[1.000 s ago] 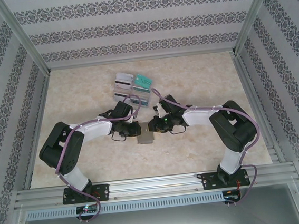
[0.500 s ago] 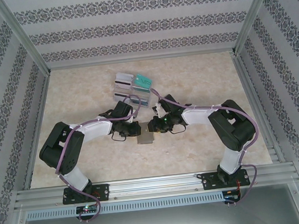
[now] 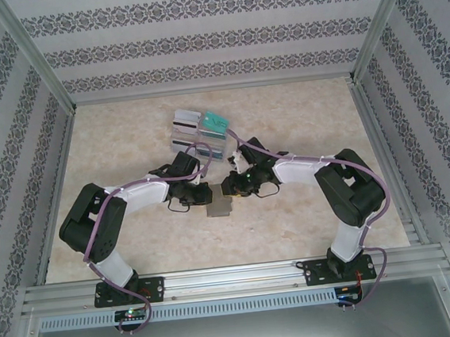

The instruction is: Put the credit cards into the card holder

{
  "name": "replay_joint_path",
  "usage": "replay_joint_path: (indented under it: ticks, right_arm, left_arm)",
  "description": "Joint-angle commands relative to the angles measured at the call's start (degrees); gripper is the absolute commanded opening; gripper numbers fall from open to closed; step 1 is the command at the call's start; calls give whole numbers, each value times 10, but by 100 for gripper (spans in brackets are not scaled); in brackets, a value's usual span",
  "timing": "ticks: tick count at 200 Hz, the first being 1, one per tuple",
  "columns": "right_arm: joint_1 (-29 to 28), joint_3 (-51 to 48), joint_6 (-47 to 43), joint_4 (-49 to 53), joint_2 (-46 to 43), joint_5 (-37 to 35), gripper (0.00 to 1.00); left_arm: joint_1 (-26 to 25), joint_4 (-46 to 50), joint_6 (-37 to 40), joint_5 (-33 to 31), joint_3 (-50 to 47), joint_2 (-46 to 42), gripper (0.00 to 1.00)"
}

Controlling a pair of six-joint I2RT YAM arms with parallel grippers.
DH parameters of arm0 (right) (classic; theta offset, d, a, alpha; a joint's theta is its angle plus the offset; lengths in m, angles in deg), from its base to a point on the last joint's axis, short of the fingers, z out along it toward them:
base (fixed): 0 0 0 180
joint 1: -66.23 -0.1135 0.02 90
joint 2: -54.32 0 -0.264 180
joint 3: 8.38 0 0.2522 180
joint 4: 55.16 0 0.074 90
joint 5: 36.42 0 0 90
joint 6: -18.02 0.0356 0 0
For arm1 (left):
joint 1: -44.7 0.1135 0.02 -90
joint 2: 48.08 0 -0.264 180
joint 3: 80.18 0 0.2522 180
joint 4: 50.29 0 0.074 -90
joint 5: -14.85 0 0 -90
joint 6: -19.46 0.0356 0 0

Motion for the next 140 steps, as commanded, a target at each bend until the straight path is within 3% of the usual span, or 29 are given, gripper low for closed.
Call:
replay_joint_path:
  ticks: [1,58,114,140]
  right_arm:
    - [-2,23,-4,3,18,15,27]
    - [-18,22,0,1,33,17,27]
    - [-30,11,5,-11,29,-26,27]
    - [-22,-9,20,-57,18,-29,27]
  left_arm:
    - [-5,20,9,3,7,7,16]
    - [-5,17,8,3,1,6,16]
    - [-5,14,9,7,2,8,16]
    - [-5,14,7,3,-1,6,16]
